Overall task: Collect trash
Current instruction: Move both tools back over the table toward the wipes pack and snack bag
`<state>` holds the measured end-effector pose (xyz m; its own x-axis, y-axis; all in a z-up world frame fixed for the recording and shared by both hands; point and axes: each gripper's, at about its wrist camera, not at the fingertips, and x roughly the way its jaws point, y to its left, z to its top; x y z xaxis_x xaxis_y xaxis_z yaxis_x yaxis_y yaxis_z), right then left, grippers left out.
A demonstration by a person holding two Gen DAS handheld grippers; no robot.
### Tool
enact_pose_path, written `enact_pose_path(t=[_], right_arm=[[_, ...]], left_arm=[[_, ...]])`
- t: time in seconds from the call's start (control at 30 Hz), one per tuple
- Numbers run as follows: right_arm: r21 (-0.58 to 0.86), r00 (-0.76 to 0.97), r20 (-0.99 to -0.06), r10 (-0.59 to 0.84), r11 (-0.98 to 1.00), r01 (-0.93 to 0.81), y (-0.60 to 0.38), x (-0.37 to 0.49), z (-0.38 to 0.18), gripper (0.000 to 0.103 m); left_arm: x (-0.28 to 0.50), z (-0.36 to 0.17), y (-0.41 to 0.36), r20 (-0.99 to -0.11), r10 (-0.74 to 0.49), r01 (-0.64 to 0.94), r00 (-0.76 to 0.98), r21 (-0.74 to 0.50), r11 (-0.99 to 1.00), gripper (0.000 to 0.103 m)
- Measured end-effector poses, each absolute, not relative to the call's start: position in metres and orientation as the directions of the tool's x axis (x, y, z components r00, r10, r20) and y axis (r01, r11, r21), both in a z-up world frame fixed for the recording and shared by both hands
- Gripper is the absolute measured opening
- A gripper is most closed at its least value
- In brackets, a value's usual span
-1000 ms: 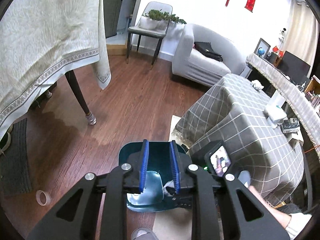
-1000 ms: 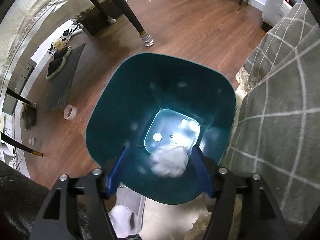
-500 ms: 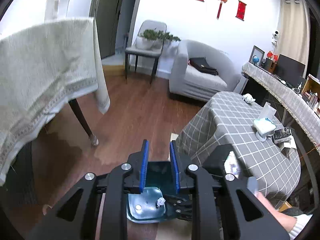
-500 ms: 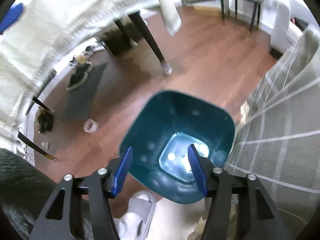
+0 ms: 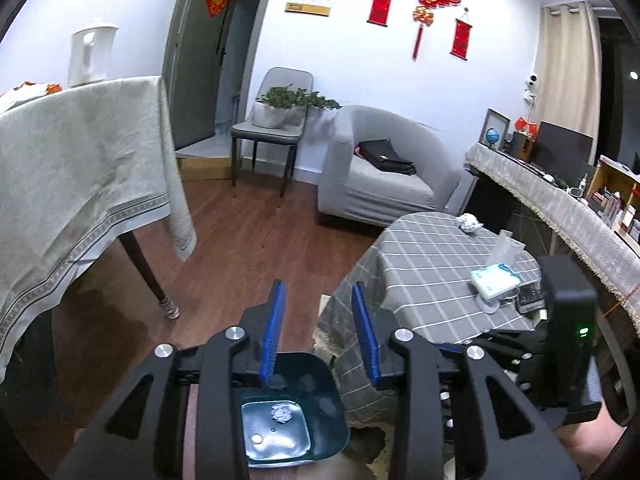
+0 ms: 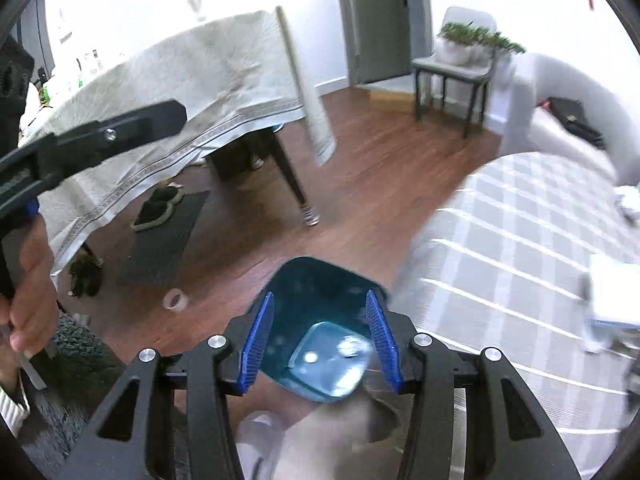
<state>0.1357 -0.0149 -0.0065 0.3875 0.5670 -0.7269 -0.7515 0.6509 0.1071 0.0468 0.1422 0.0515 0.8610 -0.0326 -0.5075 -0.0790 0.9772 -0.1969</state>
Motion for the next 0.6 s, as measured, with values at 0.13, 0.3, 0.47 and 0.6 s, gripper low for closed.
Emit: enact_pose_path(t=[0.13,0.3,0.47,0.6], right_arm=[[0.065,0.463,-0.707,0.535,0.701,-0.710,-0.050,0.139,0.007,0.049],[0.002,0.552,-0.681,0.480,0.756,-0.655,-0.090,0.143,0.023,0.049],[-0.047,0.606,-0.663,0.439,0.784,-0.618,-0.125,0.147,0.034,0.053],[-0.049,0.639,-0.643,0.422,0.810,-0.584,-0.156,0.150,0.042,0.059]], left_arm=[[0.056,0.054,0.120,-0.507,-0.069,-0.042,0.859,-0.205,0.978,0.042],[0.072,0.056,0.089,-0.505,-0.118,0.004,0.855,-0.220,0.976,0.050],[0.096,0.049,0.054,-0.527,-0.196,0.057,0.827,-0.268,0.962,0.057],[0.111,0.041,0.030,-0.535,-0.253,0.090,0.806,-0.312,0.946,0.066]])
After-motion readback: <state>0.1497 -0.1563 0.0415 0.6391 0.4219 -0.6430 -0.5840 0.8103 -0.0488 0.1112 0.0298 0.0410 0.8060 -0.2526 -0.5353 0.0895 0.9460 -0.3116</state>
